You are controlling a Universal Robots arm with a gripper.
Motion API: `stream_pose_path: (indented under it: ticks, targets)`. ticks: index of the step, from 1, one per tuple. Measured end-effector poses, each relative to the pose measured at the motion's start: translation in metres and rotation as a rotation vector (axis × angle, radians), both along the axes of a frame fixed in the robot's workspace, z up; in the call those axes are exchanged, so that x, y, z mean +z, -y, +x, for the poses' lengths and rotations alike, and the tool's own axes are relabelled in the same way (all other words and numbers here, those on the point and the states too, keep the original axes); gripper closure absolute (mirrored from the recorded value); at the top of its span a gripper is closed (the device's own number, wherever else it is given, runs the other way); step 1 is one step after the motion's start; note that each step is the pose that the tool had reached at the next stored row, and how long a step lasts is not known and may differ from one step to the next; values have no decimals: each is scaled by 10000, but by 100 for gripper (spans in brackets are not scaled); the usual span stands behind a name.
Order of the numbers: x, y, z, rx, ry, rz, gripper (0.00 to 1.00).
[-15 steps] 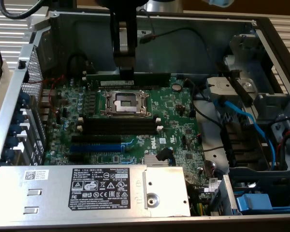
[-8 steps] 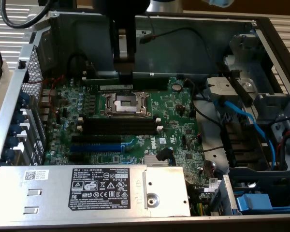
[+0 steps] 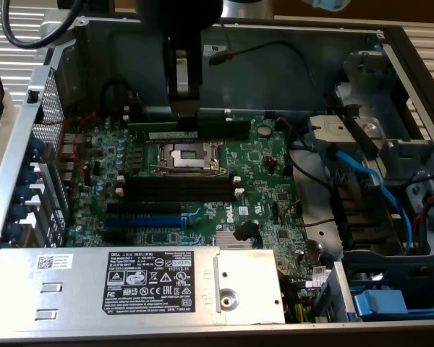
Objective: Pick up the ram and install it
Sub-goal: 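Insert the ram into the slot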
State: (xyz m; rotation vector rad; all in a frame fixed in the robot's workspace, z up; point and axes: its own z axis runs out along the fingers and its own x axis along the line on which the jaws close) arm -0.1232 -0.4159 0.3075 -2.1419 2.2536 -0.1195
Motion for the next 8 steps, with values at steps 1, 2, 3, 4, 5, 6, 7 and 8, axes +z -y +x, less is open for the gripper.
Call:
stream_pose_path:
  ticks: [1,2,3,4,5,6,7,8]
  targets:
    - [-18,0,0,-170,0,0,88]
    - [-36,0,0,-332,-1,-1,88]
    - [-54,0,0,-450,-1,-1,88]
    - [-73,0,0,-524,0,0,88]
    - [-91,0,0,-541,-2,-1,88]
    - [-107,0,-1,-543,-22,-2,88]
    - [-118,0,-1,-543,-74,-3,88]
    - [-125,0,-1,-534,-160,-5,88]
